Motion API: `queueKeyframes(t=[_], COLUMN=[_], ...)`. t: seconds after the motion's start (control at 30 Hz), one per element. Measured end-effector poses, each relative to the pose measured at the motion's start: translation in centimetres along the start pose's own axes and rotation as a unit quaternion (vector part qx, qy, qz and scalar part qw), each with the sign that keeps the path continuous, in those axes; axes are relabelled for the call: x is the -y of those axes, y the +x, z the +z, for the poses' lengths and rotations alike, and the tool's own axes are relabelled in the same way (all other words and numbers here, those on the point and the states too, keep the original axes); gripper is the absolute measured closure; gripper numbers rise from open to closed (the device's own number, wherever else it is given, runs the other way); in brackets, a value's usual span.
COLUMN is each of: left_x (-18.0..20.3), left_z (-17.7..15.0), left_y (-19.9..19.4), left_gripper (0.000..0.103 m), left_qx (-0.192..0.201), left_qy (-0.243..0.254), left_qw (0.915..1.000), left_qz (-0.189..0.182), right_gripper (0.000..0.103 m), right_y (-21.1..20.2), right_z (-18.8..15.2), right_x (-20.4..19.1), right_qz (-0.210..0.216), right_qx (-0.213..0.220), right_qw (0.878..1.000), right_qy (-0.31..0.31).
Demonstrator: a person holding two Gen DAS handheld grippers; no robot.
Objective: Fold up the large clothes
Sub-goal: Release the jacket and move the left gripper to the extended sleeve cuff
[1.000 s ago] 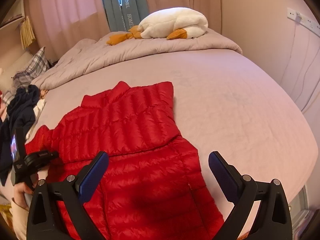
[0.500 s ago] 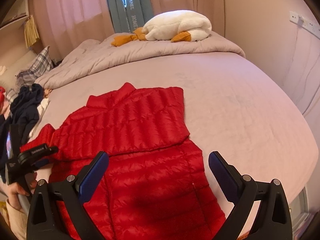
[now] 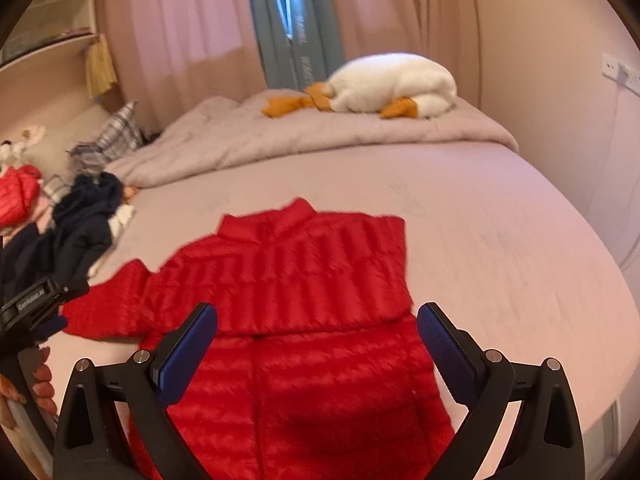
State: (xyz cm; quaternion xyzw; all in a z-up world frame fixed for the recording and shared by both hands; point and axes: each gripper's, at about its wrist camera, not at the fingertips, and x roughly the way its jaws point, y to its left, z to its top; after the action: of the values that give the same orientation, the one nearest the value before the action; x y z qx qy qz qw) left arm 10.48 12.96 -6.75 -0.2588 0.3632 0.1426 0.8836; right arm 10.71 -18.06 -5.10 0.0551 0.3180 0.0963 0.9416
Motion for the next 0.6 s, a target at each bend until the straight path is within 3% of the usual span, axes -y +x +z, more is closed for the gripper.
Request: queueKeyframes(t=[0.2,0.6], left_x=[-4.2,-14.4], left_z=[0.7,3.0], left_y=[-1.7,-0.3], left_gripper=[0.000,0.000], left_qx=[0.020,0.021], left_qy=[-0.051,-0.150], left_qw=[0.9982,0.9833], left_qz=[0.026,0.100], right_gripper=[0.004,0.001], right_y=[-0.6,0.4], right_z=[0.9,1.4], right_x=[-1.4,-4.8], right_qz=[0.046,0.071], right_qx=[0.008,-0.006], right_qw=[0.999,0.997], right_qy=[-0.012,-0.033])
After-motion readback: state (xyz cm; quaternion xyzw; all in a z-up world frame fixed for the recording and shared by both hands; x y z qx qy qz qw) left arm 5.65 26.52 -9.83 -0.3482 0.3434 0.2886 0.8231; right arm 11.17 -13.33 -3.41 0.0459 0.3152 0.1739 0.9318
